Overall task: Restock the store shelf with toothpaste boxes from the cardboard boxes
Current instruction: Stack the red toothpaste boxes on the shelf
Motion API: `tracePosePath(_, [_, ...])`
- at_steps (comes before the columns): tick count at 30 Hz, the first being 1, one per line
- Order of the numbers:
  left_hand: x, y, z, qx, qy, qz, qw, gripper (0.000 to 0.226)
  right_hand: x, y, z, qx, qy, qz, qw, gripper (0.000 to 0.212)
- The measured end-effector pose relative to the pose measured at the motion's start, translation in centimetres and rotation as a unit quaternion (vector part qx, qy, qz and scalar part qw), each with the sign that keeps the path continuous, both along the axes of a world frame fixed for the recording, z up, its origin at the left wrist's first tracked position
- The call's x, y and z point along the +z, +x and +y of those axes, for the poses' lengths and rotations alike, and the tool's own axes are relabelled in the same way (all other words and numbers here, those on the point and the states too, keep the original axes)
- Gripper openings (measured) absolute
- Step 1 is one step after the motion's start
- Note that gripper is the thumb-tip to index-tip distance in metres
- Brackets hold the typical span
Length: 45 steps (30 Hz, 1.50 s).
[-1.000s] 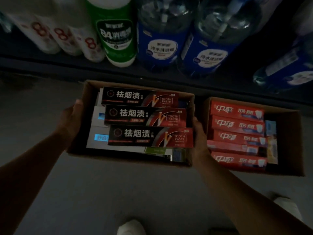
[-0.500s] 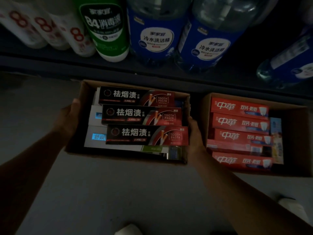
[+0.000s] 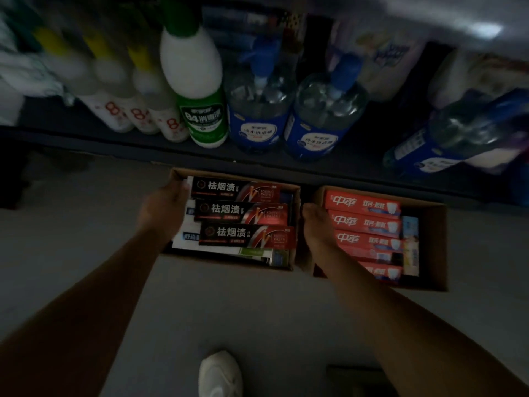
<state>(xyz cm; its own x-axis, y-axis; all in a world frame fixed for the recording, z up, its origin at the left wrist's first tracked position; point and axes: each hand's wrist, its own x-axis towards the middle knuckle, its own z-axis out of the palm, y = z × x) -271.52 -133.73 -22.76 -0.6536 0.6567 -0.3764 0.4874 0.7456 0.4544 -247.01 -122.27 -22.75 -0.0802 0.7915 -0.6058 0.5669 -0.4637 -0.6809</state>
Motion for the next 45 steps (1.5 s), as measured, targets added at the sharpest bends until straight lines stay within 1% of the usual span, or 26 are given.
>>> tracePosePath(1, [2.2, 1.5, 0.5, -0.027, 0.001, -0.005, 1.0, 0.029, 1.4, 0.2, 0.2, 0.069, 0.031, -0.032, 0.997, 0.023])
tracePosePath(2, [4.3, 2.9, 1.1, -0.064, 0.007, 0.005, 0.998, 0.029, 2.9, 0.5, 0.5, 0.142, 0.051, -0.066, 0.986, 0.018])
tracePosePath(3, [6.3, 4.1, 1.8, -0.101, -0.004, 0.018, 0.995, 0.03, 4.7, 0.8, 0.7, 0.213, 0.068, -0.102, 0.969, 0.016])
tracePosePath(5, [9.6, 6.3, 3.1, -0.177, -0.066, 0.024, 0.982, 0.034, 8.3, 1.4, 1.3, 0.333, 0.094, -0.173, 0.922, 0.03])
tracePosePath(6, [11.4, 7.5, 3.7, -0.213, -0.084, 0.029, 0.973, 0.036, 10.1, 1.8, 1.5, 0.373, 0.102, -0.198, 0.901, 0.037])
tracePosePath(8, [14.5, 9.6, 5.0, -0.258, -0.088, 0.05, 0.961, 0.042, 13.0, 2.5, 1.9, 0.42, 0.109, -0.233, 0.87, 0.044])
tracePosePath(11, [18.5, 12.5, 6.6, -0.297, -0.103, 0.074, 0.946, 0.047, 16.9, 4.0, 2.7, 0.473, 0.131, -0.268, 0.829, 0.05])
tracePosePath(13, [21.0, 14.8, 7.5, -0.324, -0.111, 0.096, 0.935, 0.047, 19.3, 5.3, 3.5, 0.503, 0.139, -0.278, 0.806, 0.058])
tracePosePath(16, [23.6, 18.0, 9.0, -0.337, -0.107, 0.108, 0.929, 0.045, 21.9, 7.2, 5.1, 0.547, 0.159, -0.288, 0.77, 0.071])
tracePosePath(18, [24.4, 20.0, 10.1, -0.339, -0.113, 0.099, 0.929, 0.047, 23.0, 8.5, 6.4, 0.567, 0.171, -0.277, 0.757, 0.074])
tracePosePath(20, [24.9, 21.6, 11.4, -0.337, -0.118, 0.094, 0.929, 0.048, 23.7, 9.8, 7.8, 0.577, 0.18, -0.253, 0.755, 0.072])
tracePosePath(22, [25.0, 23.3, 12.8, -0.333, -0.125, 0.097, 0.93, 0.053, 23.9, 11.3, 9.4, 0.583, 0.187, -0.235, 0.755, 0.07])
tracePosePath(24, [24.3, 24.6, 14.7, -0.337, -0.13, 0.109, 0.926, 0.054, 23.4, 12.7, 11.0, 0.59, 0.2, -0.239, 0.745, 0.068])
tracePosePath(26, [22.8, 25.6, 16.7, -0.35, -0.146, 0.098, 0.92, 0.053, 21.8, 13.7, 12.5, 0.591, 0.203, -0.246, 0.741, 0.067])
tracePosePath(29, [19.2, 26.5, 19.2, -0.382, -0.153, 0.08, 0.908, 0.052, 18.0, 14.6, 14.4, 0.585, 0.203, -0.241, 0.747, 0.067])
tracePosePath(32, [14.5, 25.9, 20.7, -0.401, -0.117, 0.111, 0.902, 0.047, 13.5, 14.5, 15.8, 0.567, 0.232, -0.221, 0.759, 0.063])
tracePosePath(35, [10.5, 24.5, 21.5, -0.419, -0.094, 0.151, 0.89, 0.039, 8.9, 14.0, 16.7, 0.553, 0.274, -0.223, 0.755, 0.06])
tracePosePath(37, [8.3, 23.4, 21.9, -0.426, -0.073, 0.175, 0.885, 0.038, 6.2, 13.5, 17.1, 0.544, 0.301, -0.212, 0.754, 0.059])
tracePosePath(41, [5.6, 22.0, 22.8, -0.433, -0.017, 0.219, 0.874, 0.032, 3.0, 12.6, 17.9, 0.548, 0.36, -0.185, 0.732, 0.059])
tracePosePath(45, [4.4, 21.8, 22.4, -0.428, 0.006, 0.246, 0.87, 0.029, 1.6, 12.3, 18.3, 0.546, 0.414, -0.171, 0.708, 0.053])
